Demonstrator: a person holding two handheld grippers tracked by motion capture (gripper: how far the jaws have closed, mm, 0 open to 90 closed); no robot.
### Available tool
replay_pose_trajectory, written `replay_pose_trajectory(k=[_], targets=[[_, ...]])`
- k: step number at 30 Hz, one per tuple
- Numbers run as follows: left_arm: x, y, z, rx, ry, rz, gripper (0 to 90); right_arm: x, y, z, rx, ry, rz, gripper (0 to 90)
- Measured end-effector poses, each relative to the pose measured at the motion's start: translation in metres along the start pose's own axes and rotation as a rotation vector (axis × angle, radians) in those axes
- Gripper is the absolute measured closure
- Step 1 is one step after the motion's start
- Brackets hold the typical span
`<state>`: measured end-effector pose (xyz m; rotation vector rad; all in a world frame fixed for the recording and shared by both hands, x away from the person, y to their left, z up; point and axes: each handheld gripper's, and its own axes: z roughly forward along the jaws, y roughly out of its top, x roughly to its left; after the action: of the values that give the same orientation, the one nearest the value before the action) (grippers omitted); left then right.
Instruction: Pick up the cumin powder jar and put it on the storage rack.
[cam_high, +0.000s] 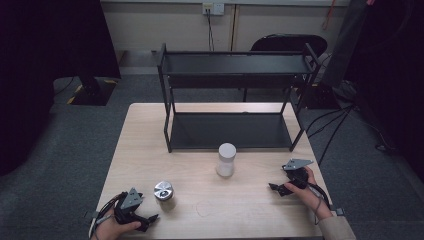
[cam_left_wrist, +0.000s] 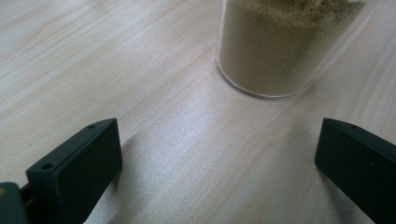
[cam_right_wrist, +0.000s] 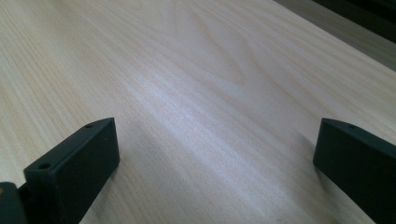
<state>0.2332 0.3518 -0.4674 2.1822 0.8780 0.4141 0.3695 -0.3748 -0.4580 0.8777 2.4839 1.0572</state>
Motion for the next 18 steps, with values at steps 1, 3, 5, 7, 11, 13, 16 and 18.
replay_pose_trajectory(k=[1,3,5,7,11,13,16,18], targets=[[0.0,0.0,0.0,0.0,0.0,0.001,0.0,0.0,0.0,0.0,0.0,0.0,0.0,0.0],[0.0,0.0,0.0,0.001,-0.002,0.001,0.0,0.0,0.0,0.0,0.0,0.0,0.0,0.0],[0.001,0.001,0.0,0.002,-0.003,0.001,0.0,0.0,0.0,0.0,0.0,0.0,0.0,0.0],[0.004,-0.001,-0.001,-0.008,-0.024,-0.024,0.3,0.0,0.0,0.0,0.0,0.0,0.0,0.0],[0.005,0.0,-0.004,-0.021,-0.039,-0.029,1.3,0.0,0.0,0.0,0.0,0.0,0.0,0.0],[0.004,0.0,-0.006,-0.037,-0.045,-0.043,1.3,0.0,0.0,0.0,0.0,0.0,0.0,0.0],[0.001,0.002,-0.008,-0.046,-0.039,-0.032,1.3,0.0,0.0,0.0,0.0,0.0,0.0,0.0],[0.0,0.005,-0.011,-0.06,-0.043,-0.046,1.1,0.0,0.0,0.0,0.0,0.0,0.0,0.0]])
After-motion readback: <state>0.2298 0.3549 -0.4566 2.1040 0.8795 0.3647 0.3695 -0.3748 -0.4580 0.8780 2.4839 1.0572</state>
